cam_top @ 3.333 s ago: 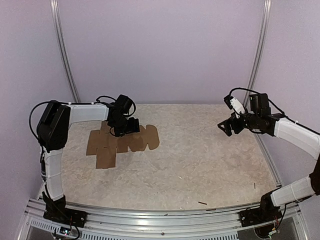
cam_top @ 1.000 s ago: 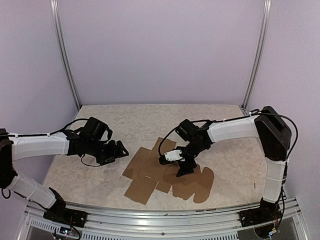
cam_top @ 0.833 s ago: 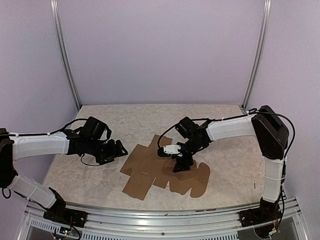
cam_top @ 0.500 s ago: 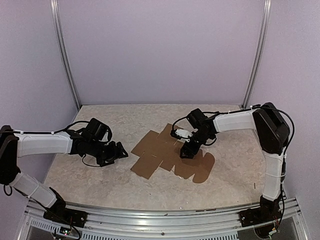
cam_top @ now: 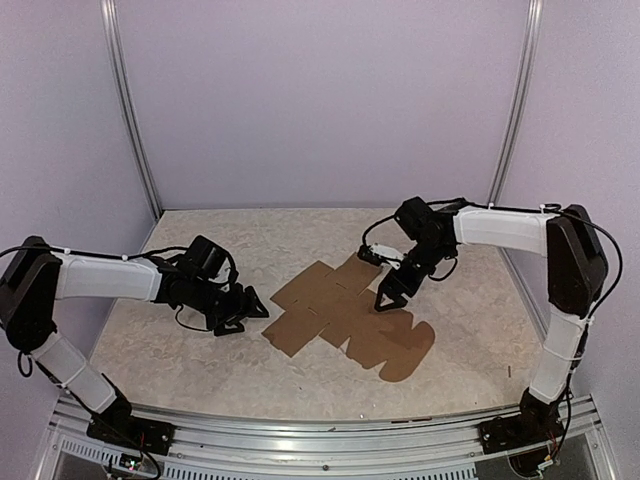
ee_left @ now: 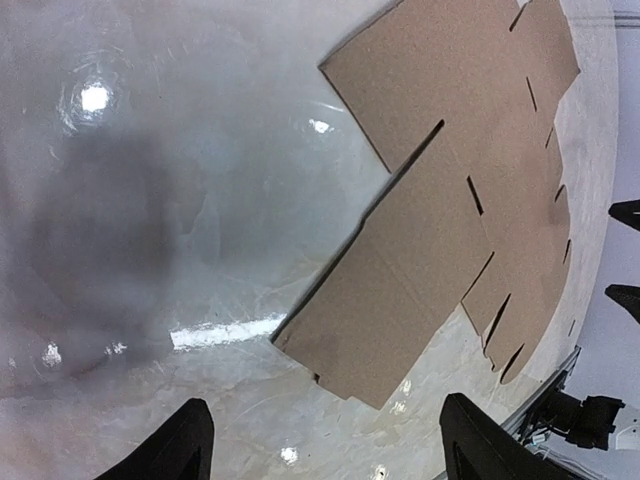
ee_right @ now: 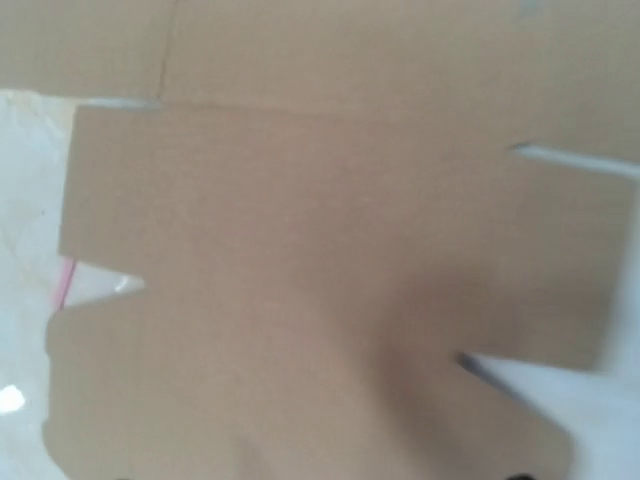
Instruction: Fold the paper box
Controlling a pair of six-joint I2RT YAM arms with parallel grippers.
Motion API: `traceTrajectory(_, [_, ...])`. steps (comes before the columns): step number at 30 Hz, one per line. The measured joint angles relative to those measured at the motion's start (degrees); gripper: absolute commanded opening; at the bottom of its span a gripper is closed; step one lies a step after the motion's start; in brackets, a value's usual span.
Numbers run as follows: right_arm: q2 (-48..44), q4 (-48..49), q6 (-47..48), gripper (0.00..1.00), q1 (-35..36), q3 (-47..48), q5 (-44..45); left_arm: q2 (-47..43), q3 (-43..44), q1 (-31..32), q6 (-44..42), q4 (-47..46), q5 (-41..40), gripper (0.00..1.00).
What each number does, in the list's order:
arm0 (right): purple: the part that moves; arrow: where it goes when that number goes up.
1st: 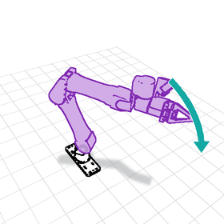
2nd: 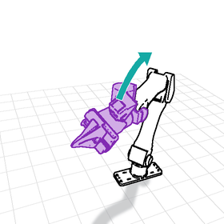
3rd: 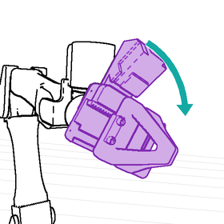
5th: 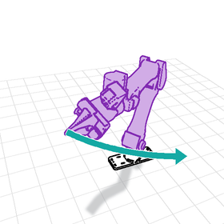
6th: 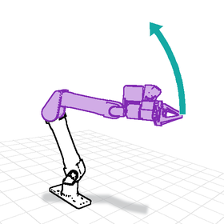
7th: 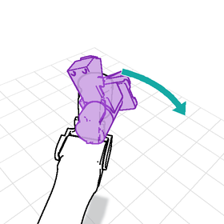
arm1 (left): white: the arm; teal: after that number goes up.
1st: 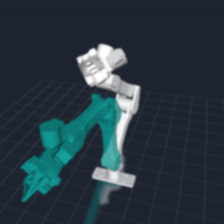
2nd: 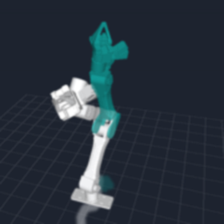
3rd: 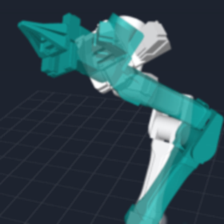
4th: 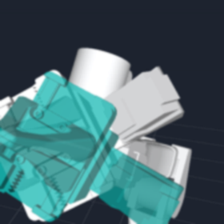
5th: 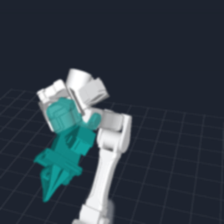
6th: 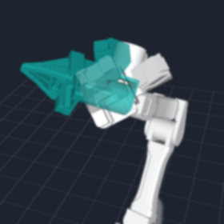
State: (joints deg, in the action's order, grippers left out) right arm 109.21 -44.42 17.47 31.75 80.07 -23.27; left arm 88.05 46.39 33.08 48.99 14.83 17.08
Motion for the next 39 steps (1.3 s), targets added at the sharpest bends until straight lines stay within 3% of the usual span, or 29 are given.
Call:
traceTrajectory(6, [-8.81, 1.42, 5.18, 0.77, -1.01, -6.71, 10.21, 0.44, 0.31, 0.13, 1.99, 1.38, 3.37, 0.76])
traceTrajectory(10, [-8.15, 2.23, 8.0, 0.73, -1.16, -13.92, 16.52, 0.42, -0.2, 0.7, 3.06, 1.03, 4.81, 0.76])
traceTrajectory(14, [-7.06, 0.59, 9.6, 0.7, -1.11, -16.65, 17.14, 2.56, -0.15, 1.42, 3.34, -0.72, 5.97, 0.76])
traceTrajectory(26, [-6.99, -3.04, 11.32, 0.68, 6.95, -17.33, 10.34, 13.84, 9.03, 1.92, 1.31, -1.73, 7.56, 0.75])
traceTrajectory(36, [-7.26, -18.49, 19.78, 0.7, 7.63, -11.19, -12.04, 19.52, 18.69, -1.27, -8.57, 2.84, 0.59, 0.75])
traceTrajectory(39, [-7.41, -20.0, 19.93, 0.69, 3.39, -6.38, -14.91, 20.94, 22.47, -2.95, -11.98, 3.96, -1.46, 0.75])
